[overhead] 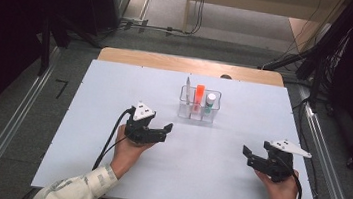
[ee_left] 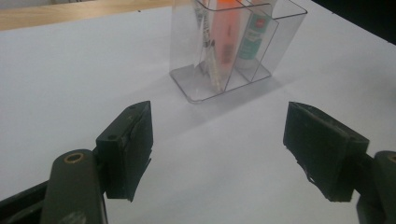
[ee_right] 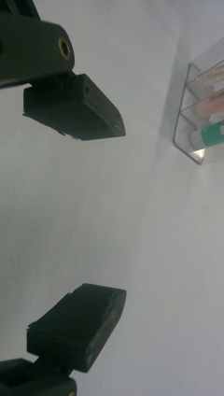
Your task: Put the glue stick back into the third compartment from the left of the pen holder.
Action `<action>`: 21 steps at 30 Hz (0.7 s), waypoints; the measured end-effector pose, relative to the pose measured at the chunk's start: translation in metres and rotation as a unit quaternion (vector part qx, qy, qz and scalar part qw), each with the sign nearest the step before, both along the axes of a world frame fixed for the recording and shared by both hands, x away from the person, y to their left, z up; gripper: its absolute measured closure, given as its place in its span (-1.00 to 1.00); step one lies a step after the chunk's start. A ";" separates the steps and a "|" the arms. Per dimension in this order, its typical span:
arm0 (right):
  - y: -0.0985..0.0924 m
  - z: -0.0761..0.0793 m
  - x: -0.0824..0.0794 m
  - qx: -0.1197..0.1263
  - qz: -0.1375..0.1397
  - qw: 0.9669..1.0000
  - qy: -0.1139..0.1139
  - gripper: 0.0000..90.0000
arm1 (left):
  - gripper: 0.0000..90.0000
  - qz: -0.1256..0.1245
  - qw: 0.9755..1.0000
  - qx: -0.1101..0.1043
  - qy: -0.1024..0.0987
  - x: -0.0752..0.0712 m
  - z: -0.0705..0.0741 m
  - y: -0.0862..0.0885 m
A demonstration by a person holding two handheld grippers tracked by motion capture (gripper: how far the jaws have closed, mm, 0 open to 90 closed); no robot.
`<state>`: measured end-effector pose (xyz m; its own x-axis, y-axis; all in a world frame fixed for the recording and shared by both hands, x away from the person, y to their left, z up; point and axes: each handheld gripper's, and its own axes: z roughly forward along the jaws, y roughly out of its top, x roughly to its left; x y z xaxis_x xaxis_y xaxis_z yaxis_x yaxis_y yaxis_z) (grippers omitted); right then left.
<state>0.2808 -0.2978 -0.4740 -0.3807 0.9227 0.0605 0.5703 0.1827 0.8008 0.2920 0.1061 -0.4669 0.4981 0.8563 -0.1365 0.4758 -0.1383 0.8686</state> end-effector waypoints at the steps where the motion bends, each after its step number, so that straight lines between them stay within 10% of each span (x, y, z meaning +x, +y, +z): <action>1: 0.000 0.000 0.000 0.001 0.000 1.000 0.000 -0.62 | -0.45 0.002 1.000 0.001 -0.001 -0.002 0.000 0.003; 21: -0.004 0.002 -0.005 -0.005 -0.005 1.000 -0.007 -0.62 | -0.45 0.053 0.998 0.019 -0.006 -0.031 -0.007 0.058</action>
<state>0.2760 -0.3019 -0.4718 -0.3727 0.9268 0.0464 0.5604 0.1849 0.8073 0.2614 0.1641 -0.4743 0.4061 0.9086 -0.0976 0.4792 -0.1208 0.8694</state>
